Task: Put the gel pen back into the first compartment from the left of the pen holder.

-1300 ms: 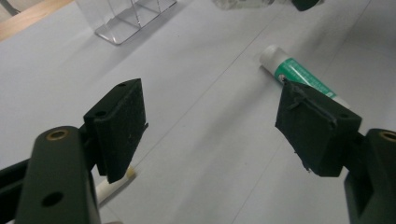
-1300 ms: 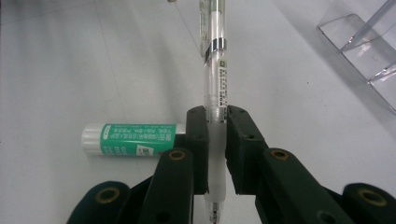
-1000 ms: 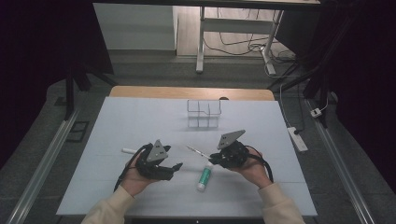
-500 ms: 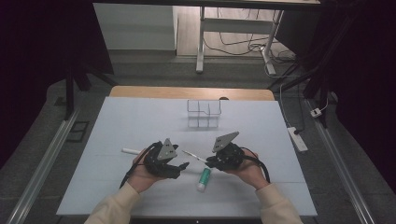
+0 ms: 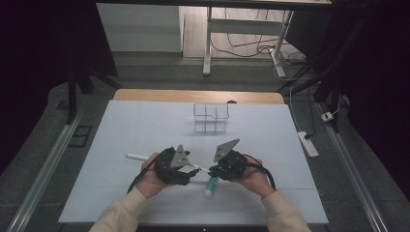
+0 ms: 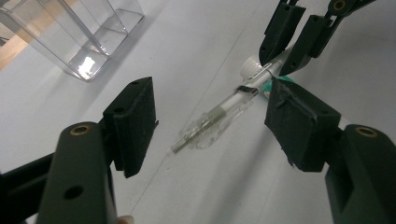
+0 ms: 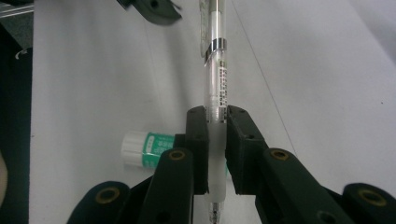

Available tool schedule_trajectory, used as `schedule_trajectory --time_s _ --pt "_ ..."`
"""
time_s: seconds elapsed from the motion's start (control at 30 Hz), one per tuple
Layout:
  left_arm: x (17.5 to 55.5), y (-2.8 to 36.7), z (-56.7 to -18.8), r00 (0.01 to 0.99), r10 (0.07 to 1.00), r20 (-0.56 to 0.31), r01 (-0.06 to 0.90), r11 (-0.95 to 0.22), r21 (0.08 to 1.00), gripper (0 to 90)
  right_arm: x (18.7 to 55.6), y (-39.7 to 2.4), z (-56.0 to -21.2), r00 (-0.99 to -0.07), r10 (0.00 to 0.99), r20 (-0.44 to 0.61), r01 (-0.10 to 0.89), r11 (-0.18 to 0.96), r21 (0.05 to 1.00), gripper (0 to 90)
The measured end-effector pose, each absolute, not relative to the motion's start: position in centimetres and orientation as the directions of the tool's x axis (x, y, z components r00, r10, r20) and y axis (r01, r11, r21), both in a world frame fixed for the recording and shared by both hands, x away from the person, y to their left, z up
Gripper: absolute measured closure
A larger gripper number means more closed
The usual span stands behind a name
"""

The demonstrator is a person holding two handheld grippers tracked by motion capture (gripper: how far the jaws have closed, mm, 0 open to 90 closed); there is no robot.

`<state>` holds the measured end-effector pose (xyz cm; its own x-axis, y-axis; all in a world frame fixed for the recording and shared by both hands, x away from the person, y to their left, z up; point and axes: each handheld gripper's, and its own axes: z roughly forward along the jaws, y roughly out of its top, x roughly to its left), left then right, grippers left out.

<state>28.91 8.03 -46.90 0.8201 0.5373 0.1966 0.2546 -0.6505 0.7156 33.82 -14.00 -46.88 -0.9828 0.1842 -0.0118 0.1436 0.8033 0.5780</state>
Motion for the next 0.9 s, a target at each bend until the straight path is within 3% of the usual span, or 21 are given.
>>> schedule_trajectory --time_s 0.5,0.9 --pt "28.7 6.8 -47.9 0.848 0.457 0.269 0.194 -0.739 0.645 43.2 33.5 -13.5 -46.3 -0.988 0.154 0.004 0.128 0.804 0.581 78.8" --pt "28.2 6.6 -48.0 0.888 0.376 0.265 0.141 -0.772 0.620 68.3 33.6 -13.5 -46.2 -0.989 0.141 0.033 0.135 0.814 0.564 78.9"
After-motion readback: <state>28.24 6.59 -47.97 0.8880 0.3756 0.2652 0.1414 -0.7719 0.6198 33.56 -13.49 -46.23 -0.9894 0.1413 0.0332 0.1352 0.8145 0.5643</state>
